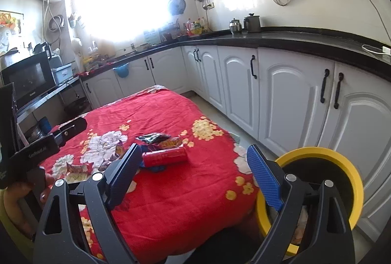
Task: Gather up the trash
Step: 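Move both open tools back over the table toward the remaining trash, then grasp the white-and-yellow snack wrapper with the left tool while the right tool grasps the red can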
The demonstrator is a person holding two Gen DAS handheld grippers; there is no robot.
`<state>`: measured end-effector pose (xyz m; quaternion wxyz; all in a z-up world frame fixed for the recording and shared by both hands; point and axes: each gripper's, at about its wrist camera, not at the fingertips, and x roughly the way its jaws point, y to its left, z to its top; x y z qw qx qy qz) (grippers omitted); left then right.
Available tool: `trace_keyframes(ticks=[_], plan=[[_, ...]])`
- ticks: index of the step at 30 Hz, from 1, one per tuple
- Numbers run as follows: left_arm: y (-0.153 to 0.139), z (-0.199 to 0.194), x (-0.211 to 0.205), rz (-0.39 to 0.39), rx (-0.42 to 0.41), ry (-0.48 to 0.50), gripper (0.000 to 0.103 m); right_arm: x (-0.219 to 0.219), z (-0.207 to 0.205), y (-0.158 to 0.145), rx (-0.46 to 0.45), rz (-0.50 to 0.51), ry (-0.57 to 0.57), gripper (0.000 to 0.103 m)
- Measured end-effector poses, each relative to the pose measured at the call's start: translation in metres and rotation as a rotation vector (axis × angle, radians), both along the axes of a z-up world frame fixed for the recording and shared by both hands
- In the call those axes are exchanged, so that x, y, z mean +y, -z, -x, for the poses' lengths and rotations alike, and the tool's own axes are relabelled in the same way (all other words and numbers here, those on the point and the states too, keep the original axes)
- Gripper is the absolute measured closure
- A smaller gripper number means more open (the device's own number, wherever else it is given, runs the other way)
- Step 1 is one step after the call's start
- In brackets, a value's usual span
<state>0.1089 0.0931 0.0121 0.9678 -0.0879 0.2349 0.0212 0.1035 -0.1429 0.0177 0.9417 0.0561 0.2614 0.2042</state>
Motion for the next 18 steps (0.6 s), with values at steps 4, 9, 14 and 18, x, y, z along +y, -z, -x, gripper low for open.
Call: trace_keyframes(ticks=[4,9,14,18], plan=[[0.005,0.0,0.012,-0.018,0.014,-0.008,0.011,0.016,-0.009,0.004,0.015,0.011,-0.012,0.018],[0.019,0.003,0.027,-0.036,0.049,-0.012,0.011,0.033,-0.024,0.015,0.049,0.019,-0.02,0.018],[0.034,0.004,0.04,-0.014,0.092,-0.009,0.011,0.052,-0.042,0.028,0.103,0.015,-0.024,0.018],[0.044,0.004,0.047,0.01,0.122,0.002,0.011,0.066,-0.058,0.039,0.154,0.005,-0.024,0.018]])
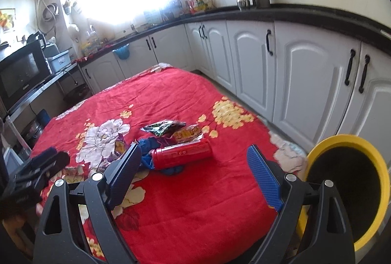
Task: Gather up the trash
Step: 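Grasp the white-and-yellow snack wrapper with the left tool while the right tool grasps the red can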
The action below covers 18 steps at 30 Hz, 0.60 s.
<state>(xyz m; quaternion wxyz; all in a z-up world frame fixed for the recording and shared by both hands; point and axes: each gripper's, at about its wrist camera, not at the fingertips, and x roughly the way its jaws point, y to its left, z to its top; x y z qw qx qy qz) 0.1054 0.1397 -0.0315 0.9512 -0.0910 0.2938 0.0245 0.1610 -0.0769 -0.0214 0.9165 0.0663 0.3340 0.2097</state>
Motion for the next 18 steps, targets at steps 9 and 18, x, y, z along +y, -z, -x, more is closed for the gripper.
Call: trace_keyframes(ticks=[9,18], plan=[[0.023,-0.008,-0.002,0.063,0.081,0.043,0.022,0.027,-0.035,0.029,0.126,-0.023,0.032,0.018],[0.039,-0.018,-0.009,0.081,0.143,0.084,0.034,0.044,-0.063,0.05,0.244,-0.065,0.063,0.025]])
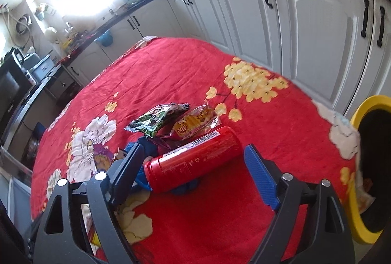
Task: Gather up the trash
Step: 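Grasp the white-and-yellow snack wrapper with the left tool while the right tool grasps the red can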
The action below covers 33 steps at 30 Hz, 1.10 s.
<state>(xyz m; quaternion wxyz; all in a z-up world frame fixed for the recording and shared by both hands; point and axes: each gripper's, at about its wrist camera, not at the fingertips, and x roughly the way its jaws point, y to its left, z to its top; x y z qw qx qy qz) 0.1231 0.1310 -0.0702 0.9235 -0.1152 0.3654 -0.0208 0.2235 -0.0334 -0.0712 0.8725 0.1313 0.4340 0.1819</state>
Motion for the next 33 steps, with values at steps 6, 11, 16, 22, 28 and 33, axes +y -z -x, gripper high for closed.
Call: trace_keyframes(ticks=[6,11,16,22,28,33], plan=[[0.009,-0.008,-0.001,0.011,0.033,0.01,0.036,0.001,-0.012,0.018,0.097,-0.057,0.02,0.035],[0.016,-0.014,-0.001,0.017,0.061,0.014,0.037,-0.007,-0.012,0.022,0.096,-0.097,0.007,0.044],[0.027,-0.017,-0.004,0.033,0.105,0.028,0.042,-0.025,-0.01,0.023,0.108,-0.132,-0.004,0.057],[0.034,-0.018,-0.004,0.033,0.134,0.034,0.051,-0.042,0.001,0.024,0.093,-0.111,-0.017,0.062],[0.035,-0.017,-0.008,0.029,0.136,0.047,0.051,-0.053,0.019,0.021,0.049,-0.043,-0.041,0.065],[0.034,-0.013,-0.012,0.027,0.139,0.066,0.052,-0.061,0.032,0.02,0.019,-0.015,-0.051,0.067]])
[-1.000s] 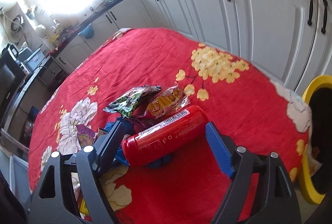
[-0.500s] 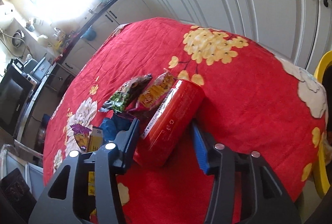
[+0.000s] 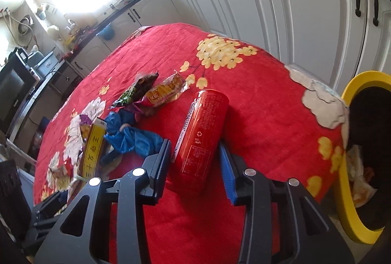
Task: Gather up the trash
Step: 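Grasp the white-and-yellow snack wrapper with the left tool while the right tool grasps the red can, then carry the wrapper and red can over the yellow-rimmed bin with both tools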
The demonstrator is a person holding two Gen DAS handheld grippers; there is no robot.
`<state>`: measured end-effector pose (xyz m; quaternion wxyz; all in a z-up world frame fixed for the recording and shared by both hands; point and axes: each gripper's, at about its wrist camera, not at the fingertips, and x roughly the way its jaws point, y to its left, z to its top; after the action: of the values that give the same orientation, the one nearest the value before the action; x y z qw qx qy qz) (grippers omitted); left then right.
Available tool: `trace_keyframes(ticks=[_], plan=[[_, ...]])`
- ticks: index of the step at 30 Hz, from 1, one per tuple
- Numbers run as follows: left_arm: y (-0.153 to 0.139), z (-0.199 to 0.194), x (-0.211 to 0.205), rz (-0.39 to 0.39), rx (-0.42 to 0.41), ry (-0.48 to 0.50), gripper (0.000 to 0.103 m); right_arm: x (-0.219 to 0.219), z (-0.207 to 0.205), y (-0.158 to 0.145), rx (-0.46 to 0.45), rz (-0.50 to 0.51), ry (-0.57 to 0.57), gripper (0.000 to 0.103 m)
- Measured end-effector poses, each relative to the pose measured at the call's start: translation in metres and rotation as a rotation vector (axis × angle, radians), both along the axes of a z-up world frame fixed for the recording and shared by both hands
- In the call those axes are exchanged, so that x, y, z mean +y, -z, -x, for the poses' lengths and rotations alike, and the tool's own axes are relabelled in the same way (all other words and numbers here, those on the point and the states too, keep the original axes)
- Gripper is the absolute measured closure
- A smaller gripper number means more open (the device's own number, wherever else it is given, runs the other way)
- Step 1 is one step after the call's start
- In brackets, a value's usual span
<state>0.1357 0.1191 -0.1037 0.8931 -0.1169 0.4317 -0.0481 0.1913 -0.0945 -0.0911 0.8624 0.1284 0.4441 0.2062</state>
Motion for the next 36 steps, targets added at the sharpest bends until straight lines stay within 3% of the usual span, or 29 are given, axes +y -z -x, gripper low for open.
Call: trace_keyframes(ticks=[10,17,18,19,21,26,36], plan=[[-0.006,0.012,-0.013,0.046,0.004,0.04,0.056,-0.018,0.014,-0.008,-0.027,-0.036,-0.006,0.069],[-0.016,0.022,-0.026,0.041,-0.015,0.051,0.06,-0.023,0.024,-0.015,-0.082,0.043,-0.029,0.071],[-0.018,0.022,-0.027,0.042,-0.025,0.048,0.065,-0.026,0.026,-0.015,-0.086,0.037,-0.029,0.071],[-0.022,0.024,-0.028,0.036,-0.039,0.041,0.083,-0.028,0.026,-0.015,-0.085,0.029,-0.027,0.071],[-0.026,0.023,-0.027,0.038,-0.048,0.036,0.088,-0.031,0.027,-0.018,-0.092,0.02,-0.023,0.071],[-0.02,0.02,-0.03,0.011,-0.021,0.04,0.088,-0.035,0.027,-0.019,-0.096,0.006,-0.017,0.071],[-0.027,0.017,-0.051,-0.024,-0.043,0.07,0.088,-0.047,0.026,-0.029,-0.122,-0.036,-0.005,0.071]])
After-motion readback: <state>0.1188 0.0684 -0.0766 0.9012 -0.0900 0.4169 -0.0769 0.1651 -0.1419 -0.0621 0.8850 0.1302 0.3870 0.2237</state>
